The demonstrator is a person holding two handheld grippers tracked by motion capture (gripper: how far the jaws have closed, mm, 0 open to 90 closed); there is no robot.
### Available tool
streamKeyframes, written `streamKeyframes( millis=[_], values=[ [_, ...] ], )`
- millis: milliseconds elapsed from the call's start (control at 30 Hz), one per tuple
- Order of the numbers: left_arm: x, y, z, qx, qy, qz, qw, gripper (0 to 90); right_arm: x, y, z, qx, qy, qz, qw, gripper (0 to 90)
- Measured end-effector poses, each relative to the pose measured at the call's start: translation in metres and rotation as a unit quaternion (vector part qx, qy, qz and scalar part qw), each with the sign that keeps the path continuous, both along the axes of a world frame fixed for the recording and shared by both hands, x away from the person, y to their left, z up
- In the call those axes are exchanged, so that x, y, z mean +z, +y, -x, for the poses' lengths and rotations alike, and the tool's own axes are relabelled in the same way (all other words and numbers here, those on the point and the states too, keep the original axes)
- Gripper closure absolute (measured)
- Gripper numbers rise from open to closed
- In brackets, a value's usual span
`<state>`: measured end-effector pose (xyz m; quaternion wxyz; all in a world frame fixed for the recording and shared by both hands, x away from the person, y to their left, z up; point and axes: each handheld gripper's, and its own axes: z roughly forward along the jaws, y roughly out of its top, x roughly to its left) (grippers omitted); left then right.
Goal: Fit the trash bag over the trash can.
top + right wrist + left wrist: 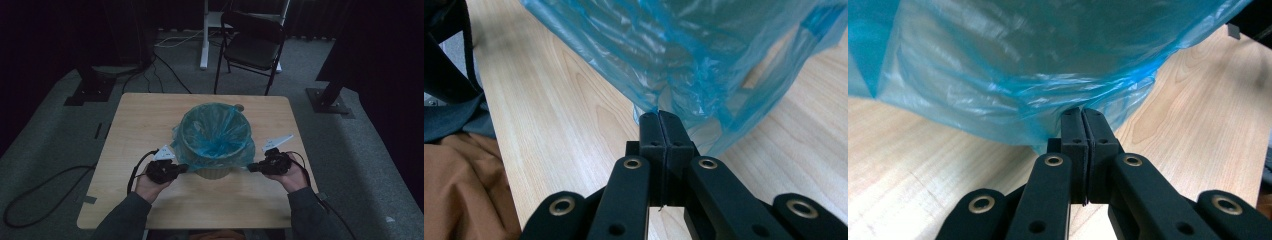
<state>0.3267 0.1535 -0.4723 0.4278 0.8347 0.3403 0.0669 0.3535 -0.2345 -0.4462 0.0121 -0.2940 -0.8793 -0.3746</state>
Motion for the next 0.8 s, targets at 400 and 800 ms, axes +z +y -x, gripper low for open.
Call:
streamKeyframes(
  millis=[400,800],
  values=[
    [0.003,0.008,-0.002,0.009,0.016,0.023,0.9996,81.7,-0.002,-0.005,-0.001,-0.007,0.006,0.003,1.0,84.2],
    [0.035,0.021,0.007,0.022,-0.028,0.06,0.9976,72.0,0.031,-0.017,0.004,-0.014,-0.041,-0.034,0.9985,67.2]
  ],
)
